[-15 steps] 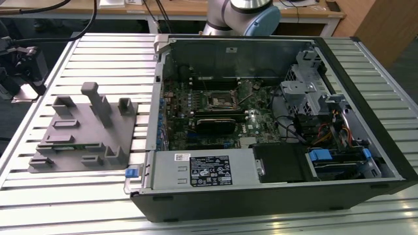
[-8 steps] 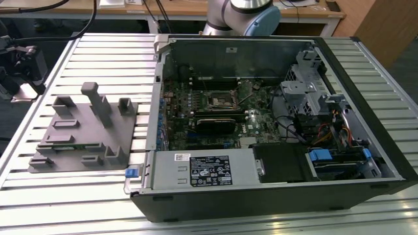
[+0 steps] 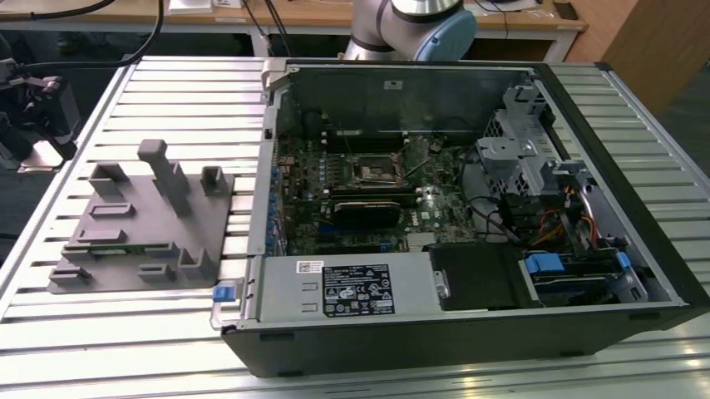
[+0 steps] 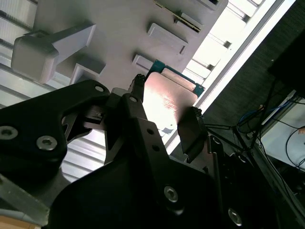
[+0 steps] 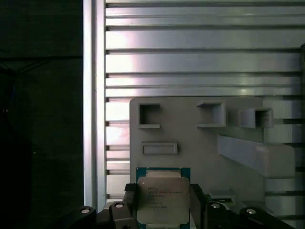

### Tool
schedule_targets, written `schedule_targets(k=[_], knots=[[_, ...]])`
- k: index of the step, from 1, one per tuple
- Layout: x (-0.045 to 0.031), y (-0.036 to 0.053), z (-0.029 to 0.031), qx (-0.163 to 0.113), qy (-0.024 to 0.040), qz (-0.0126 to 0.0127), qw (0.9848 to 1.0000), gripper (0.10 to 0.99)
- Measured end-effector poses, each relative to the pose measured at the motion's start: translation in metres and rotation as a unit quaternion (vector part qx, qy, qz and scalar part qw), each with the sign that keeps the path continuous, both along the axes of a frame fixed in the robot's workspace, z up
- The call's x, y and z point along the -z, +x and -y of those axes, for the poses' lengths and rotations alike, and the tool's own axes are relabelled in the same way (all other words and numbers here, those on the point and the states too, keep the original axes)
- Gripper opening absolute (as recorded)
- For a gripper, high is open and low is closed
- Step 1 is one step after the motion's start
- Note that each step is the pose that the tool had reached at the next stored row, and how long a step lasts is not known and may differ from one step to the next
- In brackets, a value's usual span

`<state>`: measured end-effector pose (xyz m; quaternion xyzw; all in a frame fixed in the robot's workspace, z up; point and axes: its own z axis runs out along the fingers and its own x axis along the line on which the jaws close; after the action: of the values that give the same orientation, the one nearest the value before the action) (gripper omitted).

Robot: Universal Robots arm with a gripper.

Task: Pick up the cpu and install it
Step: 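Pick up the cpu and move it towards the insertion slot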

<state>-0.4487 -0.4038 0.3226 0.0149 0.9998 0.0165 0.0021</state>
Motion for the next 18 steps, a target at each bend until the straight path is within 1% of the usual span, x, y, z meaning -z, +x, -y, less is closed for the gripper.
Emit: schedule_targets(k=[18], knots=[[-0.0034, 0.0000, 0.0000, 0.000, 0.0000, 0.0000, 1.0000, 0.533]])
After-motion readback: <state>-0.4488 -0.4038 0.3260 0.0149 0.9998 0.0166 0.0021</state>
